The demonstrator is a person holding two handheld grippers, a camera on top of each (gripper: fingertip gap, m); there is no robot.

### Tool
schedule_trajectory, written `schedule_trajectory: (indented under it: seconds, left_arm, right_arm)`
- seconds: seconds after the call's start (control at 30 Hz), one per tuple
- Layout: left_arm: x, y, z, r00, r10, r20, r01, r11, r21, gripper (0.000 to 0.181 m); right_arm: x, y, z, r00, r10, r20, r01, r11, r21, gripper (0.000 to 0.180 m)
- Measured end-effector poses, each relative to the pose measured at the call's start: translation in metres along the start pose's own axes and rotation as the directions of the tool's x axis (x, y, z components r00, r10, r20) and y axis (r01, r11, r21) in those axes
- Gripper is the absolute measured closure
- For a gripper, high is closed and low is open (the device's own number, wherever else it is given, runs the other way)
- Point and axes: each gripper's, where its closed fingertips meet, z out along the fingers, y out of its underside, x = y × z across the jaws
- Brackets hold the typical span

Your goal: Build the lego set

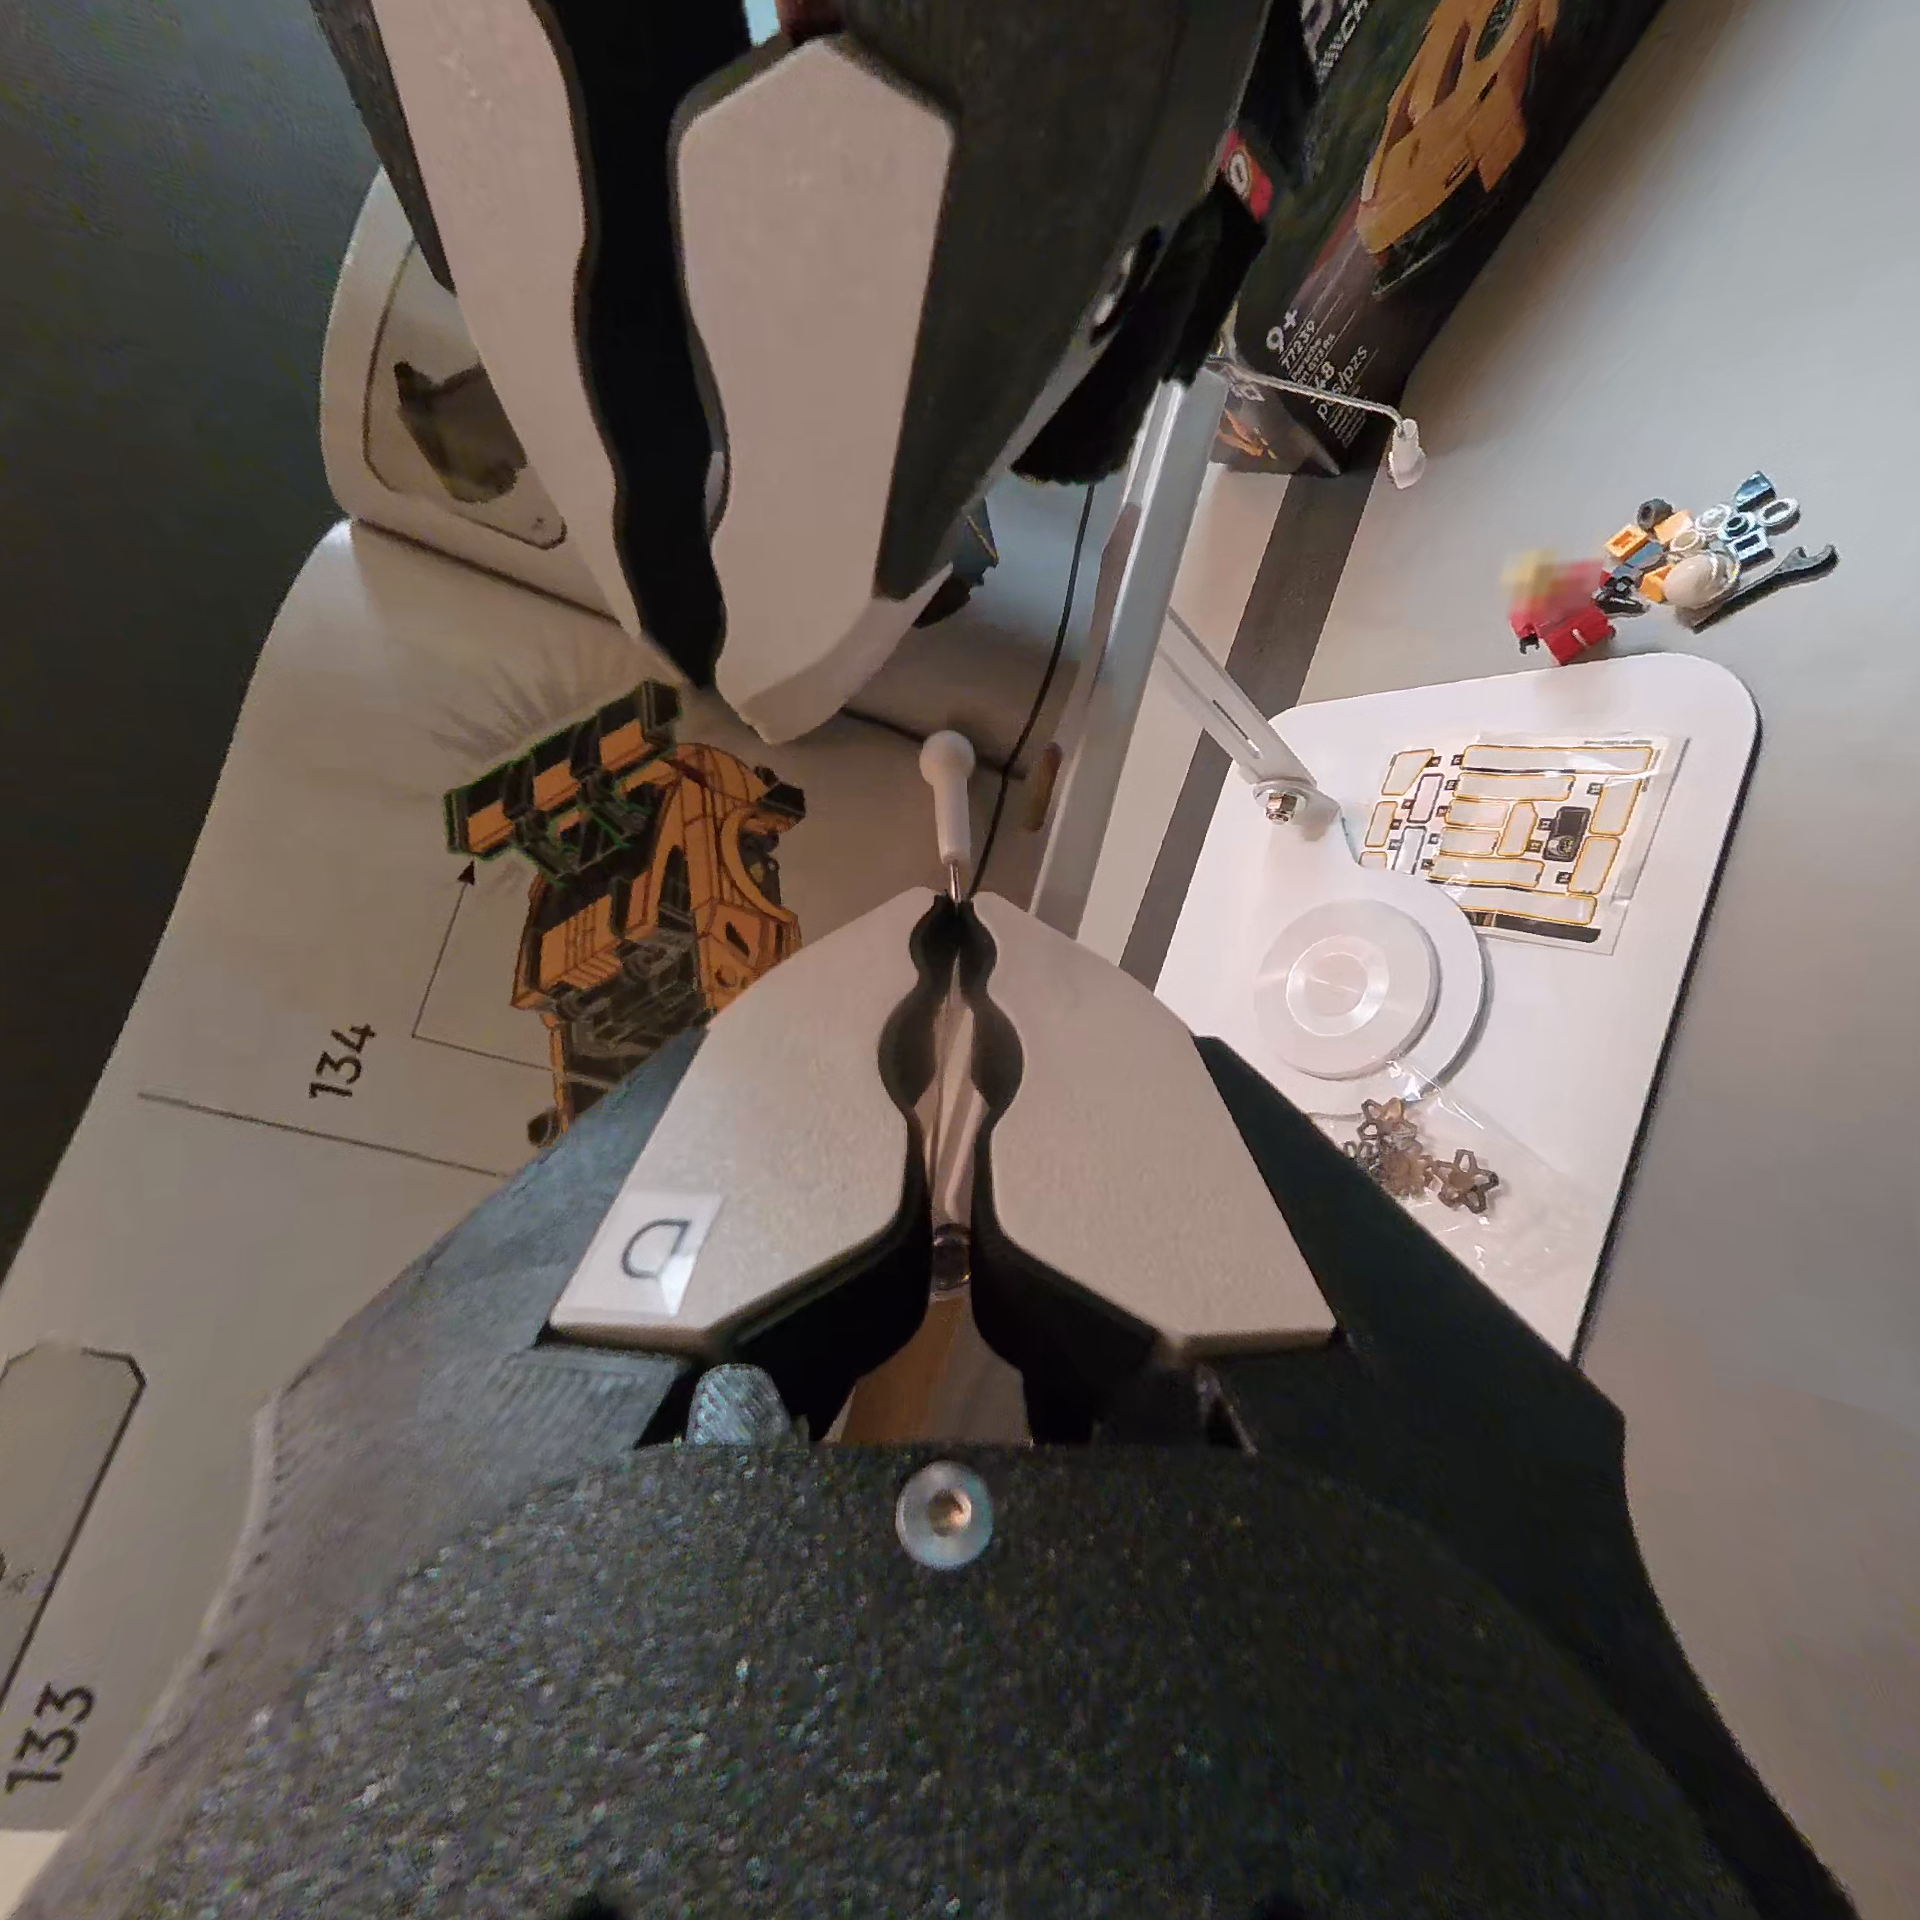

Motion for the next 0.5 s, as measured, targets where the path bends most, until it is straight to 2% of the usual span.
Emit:
schedule_trajectory:
  seconds: [0.17,0.27,0.37,0.5]
  left_arm:
    - [0.001,0.001,0.001,0.999,0.045,0.004,-0.045,0.999,-0.025,0.18]
    - [0.006,0.002,0.003,0.998,0.048,-0.03,-0.048,0.999,-0.02,0.18]
    - [0.006,0.002,0.004,0.998,0.044,-0.038,-0.045,0.998,-0.031,0.18]
    - [0.009,-0.008,0.001,0.998,0.041,-0.037,-0.041,0.999,0.001,0.165]
  right_arm:
    - [-0.002,-0.003,0.0,0.999,0.032,0.006,-0.032,0.998,0.047,0.168]
    - [0.0,0.0,-0.006,0.998,0.062,0.016,-0.063,0.995,0.083,0.162]
    - [0.004,0.007,-0.018,0.994,0.107,0.03,-0.11,0.989,0.097,0.162]
    - [0.008,0.02,-0.036,0.99,0.14,0.008,-0.14,0.984,0.106,0.163]
